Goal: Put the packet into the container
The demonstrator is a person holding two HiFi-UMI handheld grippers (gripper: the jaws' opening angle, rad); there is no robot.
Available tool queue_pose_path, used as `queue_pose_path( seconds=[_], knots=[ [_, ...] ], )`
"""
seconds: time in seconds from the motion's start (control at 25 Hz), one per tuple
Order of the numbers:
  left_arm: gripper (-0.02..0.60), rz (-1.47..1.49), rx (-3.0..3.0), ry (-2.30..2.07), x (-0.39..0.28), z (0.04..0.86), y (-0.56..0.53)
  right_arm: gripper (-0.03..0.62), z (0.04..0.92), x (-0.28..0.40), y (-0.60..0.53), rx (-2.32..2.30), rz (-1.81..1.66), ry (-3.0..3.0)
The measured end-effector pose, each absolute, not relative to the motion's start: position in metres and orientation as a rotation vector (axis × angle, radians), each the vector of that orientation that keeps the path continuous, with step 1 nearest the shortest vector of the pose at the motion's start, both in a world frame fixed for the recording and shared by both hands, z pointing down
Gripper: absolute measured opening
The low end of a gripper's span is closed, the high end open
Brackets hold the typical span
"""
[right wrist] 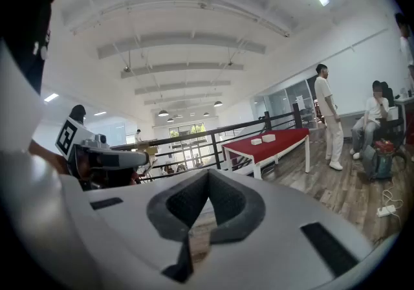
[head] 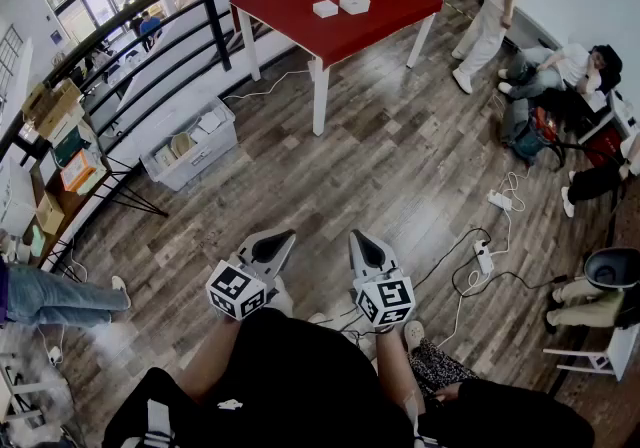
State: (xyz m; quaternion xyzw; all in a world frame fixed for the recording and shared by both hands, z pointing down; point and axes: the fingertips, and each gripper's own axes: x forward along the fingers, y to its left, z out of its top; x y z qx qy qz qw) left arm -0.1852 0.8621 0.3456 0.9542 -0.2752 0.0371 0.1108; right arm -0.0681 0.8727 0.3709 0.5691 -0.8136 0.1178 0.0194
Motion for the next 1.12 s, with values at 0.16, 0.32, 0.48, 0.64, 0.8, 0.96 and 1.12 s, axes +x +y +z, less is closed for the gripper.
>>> queue_pose_path(
  seconds=[0.16,0.32,0.48,0.64,0.8,0.96,1.12],
  knots=[
    [0.008,0.113,2.799,-0.806,-0.180,0.348,0.841,0.021,0.372,-0.065,0.850,1.755,0.357,-2.530],
    [0.008,0.117,2.796,-0.805,-0.177,0.356,0.806,0.021,0.380,-0.060,0.819,1.755,0.363,-2.515],
    [0.008,0.109,2.790,-0.788,-0.169,0.362,0.748,0.021,0.388,-0.052,0.768,1.750,0.383,-2.501],
    [0.008,0.111,2.775,-0.764,-0.166,0.360,0.679,0.021,0.383,-0.054,0.700,1.734,0.385,-2.492],
    [0.008,0.127,2.772,-0.718,-0.166,0.353,0.615,0.021,0.375,-0.056,0.632,1.759,0.412,-2.473],
    [0.008,0.131,2.771,-0.721,-0.173,0.348,0.551,0.021,0.373,-0.059,0.565,1.765,0.420,-2.469],
    [0.008,0.138,2.765,-0.725,-0.186,0.348,0.499,0.021,0.368,-0.064,0.505,1.786,0.408,-2.469]
  ],
)
